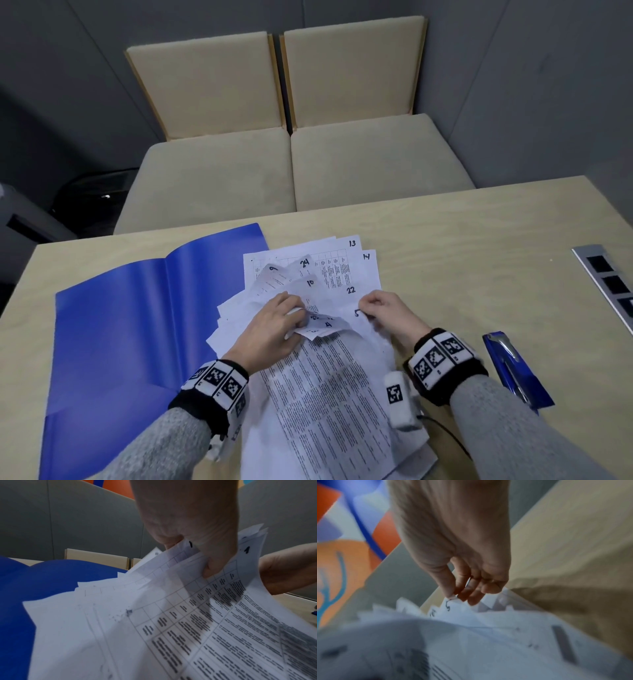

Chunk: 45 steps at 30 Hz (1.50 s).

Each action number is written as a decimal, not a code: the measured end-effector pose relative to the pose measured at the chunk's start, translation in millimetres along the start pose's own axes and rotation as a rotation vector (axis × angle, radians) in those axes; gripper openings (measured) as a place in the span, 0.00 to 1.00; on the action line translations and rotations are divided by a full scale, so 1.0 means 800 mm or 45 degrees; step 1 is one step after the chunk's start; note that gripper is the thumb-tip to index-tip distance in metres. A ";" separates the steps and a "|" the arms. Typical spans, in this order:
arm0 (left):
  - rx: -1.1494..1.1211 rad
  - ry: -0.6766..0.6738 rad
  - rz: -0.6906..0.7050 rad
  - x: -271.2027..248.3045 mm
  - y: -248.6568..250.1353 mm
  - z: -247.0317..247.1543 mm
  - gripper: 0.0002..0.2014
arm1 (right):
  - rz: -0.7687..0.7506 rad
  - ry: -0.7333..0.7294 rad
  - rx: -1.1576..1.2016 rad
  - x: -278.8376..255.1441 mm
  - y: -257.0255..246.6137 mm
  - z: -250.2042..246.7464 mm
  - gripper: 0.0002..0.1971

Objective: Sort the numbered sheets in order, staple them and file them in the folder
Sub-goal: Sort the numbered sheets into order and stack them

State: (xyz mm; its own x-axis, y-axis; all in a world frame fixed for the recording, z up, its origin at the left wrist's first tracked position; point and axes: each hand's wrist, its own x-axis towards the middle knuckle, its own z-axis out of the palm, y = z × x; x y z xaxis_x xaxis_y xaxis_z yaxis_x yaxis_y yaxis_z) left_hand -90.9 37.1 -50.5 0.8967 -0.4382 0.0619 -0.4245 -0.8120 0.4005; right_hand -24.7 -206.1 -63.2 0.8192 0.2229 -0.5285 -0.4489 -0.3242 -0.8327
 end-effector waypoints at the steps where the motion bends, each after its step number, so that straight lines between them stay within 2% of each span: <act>1: -0.012 0.005 -0.016 0.001 0.000 -0.002 0.05 | 0.037 -0.019 0.118 -0.001 -0.005 -0.001 0.08; 3: -0.067 0.013 -0.071 0.004 0.001 -0.005 0.05 | 0.075 -0.026 0.199 -0.001 -0.011 -0.004 0.08; 6: -0.199 -0.010 -0.210 0.016 -0.001 -0.007 0.09 | 0.108 0.029 0.115 0.006 -0.008 -0.004 0.07; 9: -0.358 -0.146 -0.464 0.034 -0.006 -0.011 0.13 | 0.115 0.088 0.051 0.009 -0.004 -0.002 0.04; 12: -0.412 -0.313 -0.597 0.047 -0.012 -0.015 0.13 | 0.118 0.107 -0.008 0.010 -0.003 0.001 0.04; 16: -0.385 -0.375 -0.598 0.052 -0.014 -0.020 0.13 | 0.111 0.107 -0.004 0.008 -0.003 0.004 0.09; 22: -0.315 -0.190 -0.550 0.041 -0.004 -0.016 0.11 | 0.121 0.169 -0.045 0.013 0.007 0.003 0.10; 24: -0.245 -0.125 -0.526 0.037 -0.002 -0.012 0.14 | 0.029 0.197 -0.119 0.009 0.009 0.002 0.09; 26: -0.235 -0.095 -0.515 0.036 0.002 -0.009 0.16 | -0.146 0.240 -0.196 0.000 0.009 0.005 0.11; 28: -0.365 -0.121 -0.570 0.039 0.004 -0.010 0.19 | -0.294 0.258 -0.301 -0.007 0.011 0.011 0.12; 30: -0.502 -0.189 -0.657 0.045 0.003 -0.011 0.21 | -0.361 0.230 -0.330 -0.009 0.015 0.015 0.13; 32: -0.619 -0.241 -0.731 0.048 0.000 -0.012 0.22 | -0.339 0.203 -0.304 -0.009 0.018 0.016 0.14; 35: -0.866 -0.252 -0.812 0.048 -0.004 -0.011 0.16 | -0.308 0.159 -0.271 -0.009 0.017 0.016 0.15; 38: -0.909 -0.202 -0.772 0.044 -0.006 -0.012 0.15 | -0.304 0.143 -0.264 -0.008 0.017 0.016 0.22; 41: -0.913 -0.340 -0.655 0.039 0.001 -0.014 0.10 | -0.259 0.155 -0.201 -0.010 0.018 0.016 0.23; 43: -0.759 -0.430 -0.525 0.030 0.011 -0.012 0.09 | -0.213 0.162 -0.147 -0.009 0.021 0.016 0.21; 45: -0.512 -0.402 -0.319 0.018 0.022 -0.003 0.06 | -0.185 0.193 -0.100 -0.004 0.022 0.013 0.19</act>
State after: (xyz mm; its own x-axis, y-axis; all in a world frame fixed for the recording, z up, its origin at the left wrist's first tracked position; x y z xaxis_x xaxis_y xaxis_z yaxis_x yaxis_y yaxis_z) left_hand -85.2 17.3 -40.5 0.8568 -0.3954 -0.3309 -0.0676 -0.7224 0.6882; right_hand -39.3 -202.8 -78.2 0.9201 0.1335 -0.3681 -0.2980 -0.3710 -0.8795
